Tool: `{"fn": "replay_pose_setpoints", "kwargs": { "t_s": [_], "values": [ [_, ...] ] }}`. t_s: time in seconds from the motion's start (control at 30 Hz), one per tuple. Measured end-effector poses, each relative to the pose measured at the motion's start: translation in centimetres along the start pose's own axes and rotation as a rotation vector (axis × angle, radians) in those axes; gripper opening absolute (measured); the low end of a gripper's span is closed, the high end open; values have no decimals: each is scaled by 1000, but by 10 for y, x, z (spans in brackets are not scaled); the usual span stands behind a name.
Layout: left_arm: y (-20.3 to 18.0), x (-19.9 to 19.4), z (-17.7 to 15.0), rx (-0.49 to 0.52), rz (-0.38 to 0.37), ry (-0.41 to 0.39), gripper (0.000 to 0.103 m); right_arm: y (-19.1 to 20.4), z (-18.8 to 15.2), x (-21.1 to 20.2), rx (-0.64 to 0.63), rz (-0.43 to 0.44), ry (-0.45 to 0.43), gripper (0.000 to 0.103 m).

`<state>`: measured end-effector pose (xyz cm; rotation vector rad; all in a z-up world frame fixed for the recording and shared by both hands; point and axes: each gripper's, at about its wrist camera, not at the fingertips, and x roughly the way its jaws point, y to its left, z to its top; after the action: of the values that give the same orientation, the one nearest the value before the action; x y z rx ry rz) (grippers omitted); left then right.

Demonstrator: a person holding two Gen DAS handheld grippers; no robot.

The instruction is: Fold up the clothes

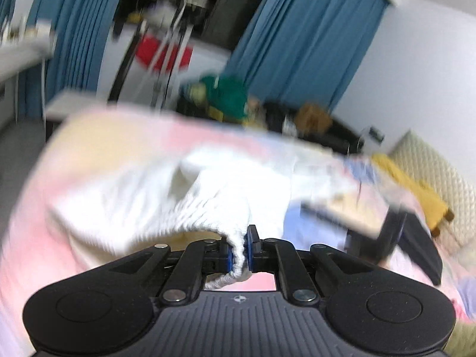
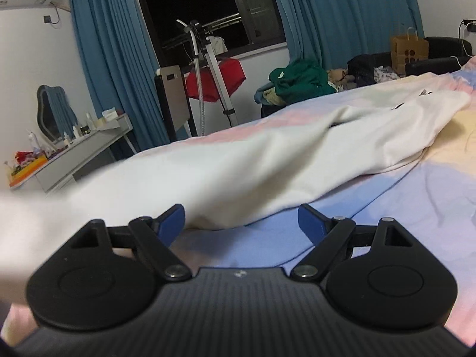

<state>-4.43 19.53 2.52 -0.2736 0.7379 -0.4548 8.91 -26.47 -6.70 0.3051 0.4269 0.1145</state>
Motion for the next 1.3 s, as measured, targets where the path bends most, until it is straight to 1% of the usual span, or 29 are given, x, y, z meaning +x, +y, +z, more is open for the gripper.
{"fn": "replay_pose_setpoints", "kwargs": {
  "t_s": [0.07, 0.13, 0.2, 0.27, 0.3, 0.37, 0.4, 0.47, 0.5, 0.53, 0.57, 0.6, 0.67, 0.73, 0.8, 0.87, 0.93, 1.03, 1.1, 1.13, 1.17, 1.23, 1.3],
  "values": [
    [-8, -2, -32, -14, -16, 52, 10, 1, 1, -1, -5, 6, 12, 85],
    [-1, 10, -48, -58, -1, 101, 11, 3, 2, -2, -10, 12, 24, 85],
    [6, 16, -54, -104, 0, 119, 13, 4, 2, -3, -11, 19, 38, 85],
    [13, 19, -52, -152, -14, 123, 19, 5, 0, -4, -13, 20, 50, 85],
    [18, 19, -51, -173, -13, 134, 23, 4, 0, -4, -12, 19, 53, 85],
    [33, 20, -45, -206, 18, 159, 53, 3, -1, -2, 0, 16, 62, 85],
    [38, 14, -45, -216, 44, 157, 57, 1, -1, 0, 9, 14, 68, 85],
    [56, 0, -43, -252, 68, 130, 70, -3, -3, 4, 45, 17, 89, 85],
    [67, -11, -41, -275, 77, 109, 73, -5, -3, 5, 63, 19, 99, 85],
    [80, -26, -39, -302, 90, 80, 79, -7, -4, 7, 83, 25, 106, 85],
    [90, -33, -35, -333, 109, 47, 81, -9, -4, 8, 100, 31, 109, 85],
    [104, -38, -31, -374, 122, 12, 81, -10, -4, 9, 113, 33, 110, 85],
    [134, -40, -22, -474, 121, -63, 81, -12, -4, 11, 136, 37, 111, 85],
    [162, -36, -14, -581, 98, -127, 81, -14, -4, 13, 150, 37, 117, 85],
    [193, -25, -6, -692, 62, -176, 81, -16, -6, 15, 158, 33, 126, 85],
    [218, -7, -1, -775, 75, -195, 81, -18, -7, 18, 165, 27, 137, 85],
    [236, 14, 6, -810, 97, -192, 81, -19, -8, 19, 171, 20, 141, 85],
    [256, 47, 8, -889, 41, -167, 80, -21, -8, 24, 175, 7, 143, 85],
    [264, 63, 7, -938, 10, -167, 78, -22, -8, 28, 175, 4, 145, 85],
    [266, 70, 6, -949, -3, -175, 75, -22, -8, 30, 171, 4, 146, 85],
    [266, 74, 5, -951, -8, -188, 74, -21, -9, 31, 160, 6, 147, 85],
    [266, 82, 5, -944, -31, -216, 75, -18, -10, 34, 139, 10, 148, 85],
    [267, 93, 8, -922, -66, -181, 74, -15, -10, 37, 123, 16, 153, 85]
  ]
}}
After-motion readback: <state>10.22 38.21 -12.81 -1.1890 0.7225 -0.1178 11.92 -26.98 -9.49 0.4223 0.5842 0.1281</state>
